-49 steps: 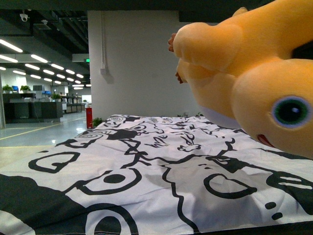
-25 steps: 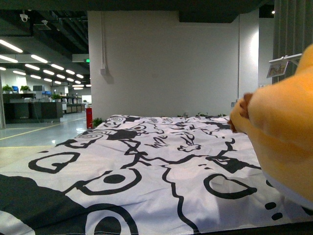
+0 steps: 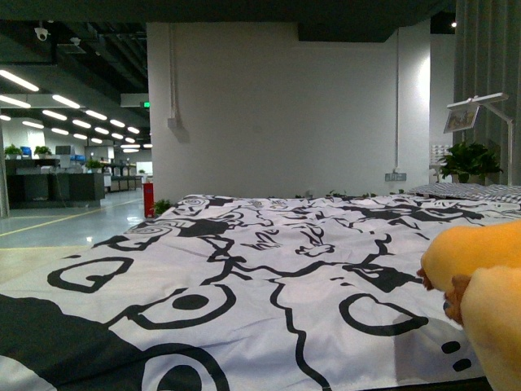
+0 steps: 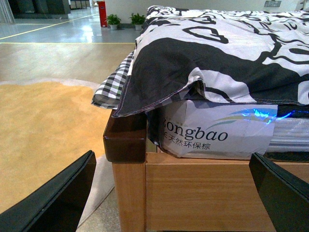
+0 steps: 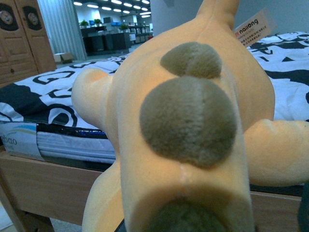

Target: Put away toys

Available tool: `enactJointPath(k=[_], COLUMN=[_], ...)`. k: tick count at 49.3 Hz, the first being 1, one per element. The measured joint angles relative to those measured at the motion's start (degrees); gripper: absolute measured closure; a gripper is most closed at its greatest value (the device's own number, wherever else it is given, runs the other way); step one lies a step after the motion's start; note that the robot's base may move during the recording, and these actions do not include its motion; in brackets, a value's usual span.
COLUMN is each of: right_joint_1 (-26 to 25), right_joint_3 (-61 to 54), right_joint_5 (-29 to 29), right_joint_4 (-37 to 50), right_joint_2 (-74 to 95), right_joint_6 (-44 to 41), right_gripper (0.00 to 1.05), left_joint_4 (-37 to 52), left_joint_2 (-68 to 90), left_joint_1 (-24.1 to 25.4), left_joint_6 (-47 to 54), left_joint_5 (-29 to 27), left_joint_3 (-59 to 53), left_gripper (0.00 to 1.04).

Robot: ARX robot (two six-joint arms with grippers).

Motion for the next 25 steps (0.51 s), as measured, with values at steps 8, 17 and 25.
enactJointPath(k=[8, 17, 25], right_joint_1=[0.5, 0.6, 0.6], right_joint_3=[-0.1, -0.1, -0.1], right_joint_5=[0.2, 0.2, 0.2], right_joint_4=[-1.1, -1.6, -1.6], right_joint_2=[-1.0, -1.4, -1.4], right_joint_6=[0.0, 0.0, 0.0], right_gripper=[0.97, 0.97, 0.97], left_joint_4=[0.0, 0.0, 0.0], left_joint_2=[0.0, 0.0, 0.0], left_joint_1=[0.0, 0.0, 0.0], left_joint_6=[0.0, 0.0, 0.0], left_joint_5=[0.0, 0.0, 0.0], left_joint_3=[0.0, 0.0, 0.0], left_gripper=[0.06, 0.06, 0.06])
